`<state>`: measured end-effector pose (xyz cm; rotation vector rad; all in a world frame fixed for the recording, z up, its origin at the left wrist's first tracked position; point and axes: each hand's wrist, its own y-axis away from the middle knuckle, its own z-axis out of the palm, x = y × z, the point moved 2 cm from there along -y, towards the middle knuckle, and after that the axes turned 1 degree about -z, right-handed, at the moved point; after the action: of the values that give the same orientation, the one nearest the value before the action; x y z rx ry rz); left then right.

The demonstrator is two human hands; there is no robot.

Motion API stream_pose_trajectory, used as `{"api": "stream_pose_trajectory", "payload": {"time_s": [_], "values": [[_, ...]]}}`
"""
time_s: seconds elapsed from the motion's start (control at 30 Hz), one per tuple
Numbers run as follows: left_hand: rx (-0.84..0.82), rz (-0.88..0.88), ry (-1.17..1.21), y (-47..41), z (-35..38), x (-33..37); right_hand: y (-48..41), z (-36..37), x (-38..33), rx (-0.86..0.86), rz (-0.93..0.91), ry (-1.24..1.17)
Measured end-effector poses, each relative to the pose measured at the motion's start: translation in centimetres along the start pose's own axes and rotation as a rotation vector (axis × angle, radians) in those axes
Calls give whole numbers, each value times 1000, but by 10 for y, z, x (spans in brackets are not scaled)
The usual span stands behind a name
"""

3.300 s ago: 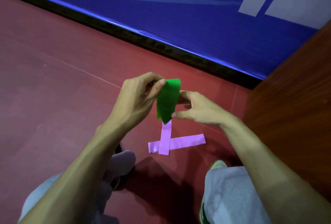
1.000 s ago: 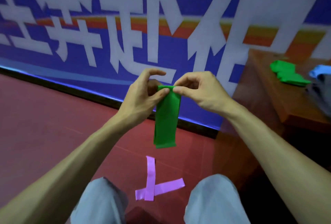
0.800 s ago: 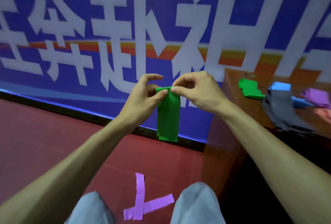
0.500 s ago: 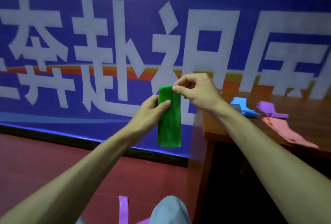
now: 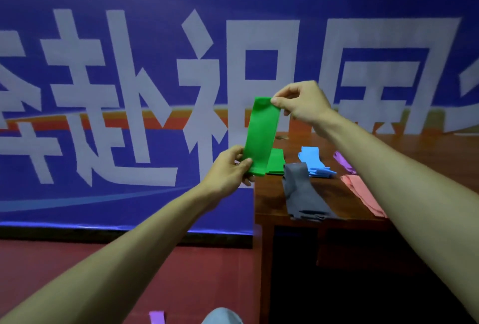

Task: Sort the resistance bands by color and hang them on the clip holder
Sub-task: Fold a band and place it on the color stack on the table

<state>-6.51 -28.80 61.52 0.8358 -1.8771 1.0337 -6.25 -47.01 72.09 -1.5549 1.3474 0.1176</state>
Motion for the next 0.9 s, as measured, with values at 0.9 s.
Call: {"api": "stream_pose_trajectory", "payload": {"time_s": [0.9], "values": [[-214, -312, -416, -157, 60, -82, -97, 86, 221, -474, 112, 539]]}}
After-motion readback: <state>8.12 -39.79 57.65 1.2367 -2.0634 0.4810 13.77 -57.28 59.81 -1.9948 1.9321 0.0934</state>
